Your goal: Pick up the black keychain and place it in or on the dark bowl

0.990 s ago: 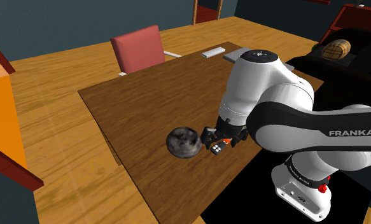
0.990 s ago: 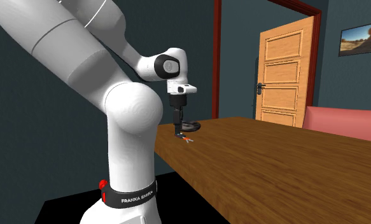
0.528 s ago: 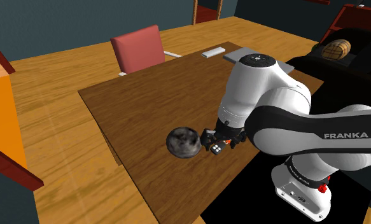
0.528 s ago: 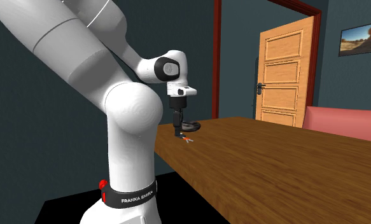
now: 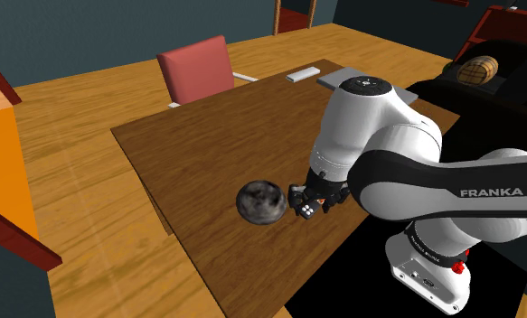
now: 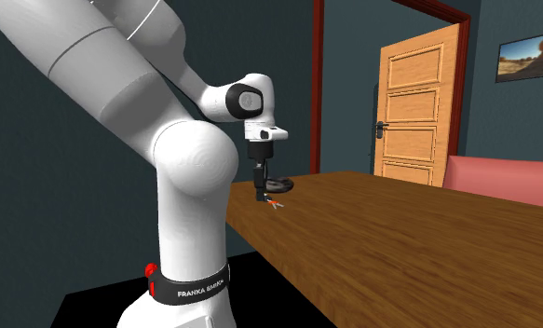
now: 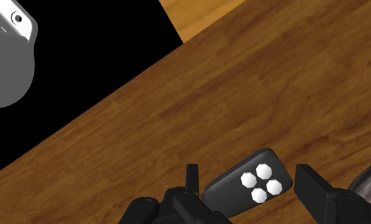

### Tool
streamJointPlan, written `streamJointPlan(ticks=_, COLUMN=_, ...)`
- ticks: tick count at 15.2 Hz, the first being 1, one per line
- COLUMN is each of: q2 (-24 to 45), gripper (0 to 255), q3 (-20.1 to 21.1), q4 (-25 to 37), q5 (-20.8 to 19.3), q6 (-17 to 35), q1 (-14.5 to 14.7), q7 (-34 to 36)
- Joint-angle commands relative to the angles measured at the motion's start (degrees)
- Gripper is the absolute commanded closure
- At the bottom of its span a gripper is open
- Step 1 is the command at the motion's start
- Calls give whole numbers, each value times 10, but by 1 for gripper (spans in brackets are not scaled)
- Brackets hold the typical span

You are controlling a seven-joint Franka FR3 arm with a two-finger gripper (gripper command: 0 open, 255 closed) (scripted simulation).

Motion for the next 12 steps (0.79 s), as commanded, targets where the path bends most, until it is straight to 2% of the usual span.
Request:
streamJointPlan(ticks=1, q2=0, gripper=255, q3=0, q4=0, q5=0, q6=0, q1=0, q7=0)
streamJointPlan(ticks=4, q2=0, gripper=255, q3=0, q4=0, q5=0, q6=0, q1=0, q7=0)
streamJointPlan(ticks=12, q2=-46, gripper=255, q3=-45, q4=33, q5=-31, q6=-80, q1=5, q7=4)
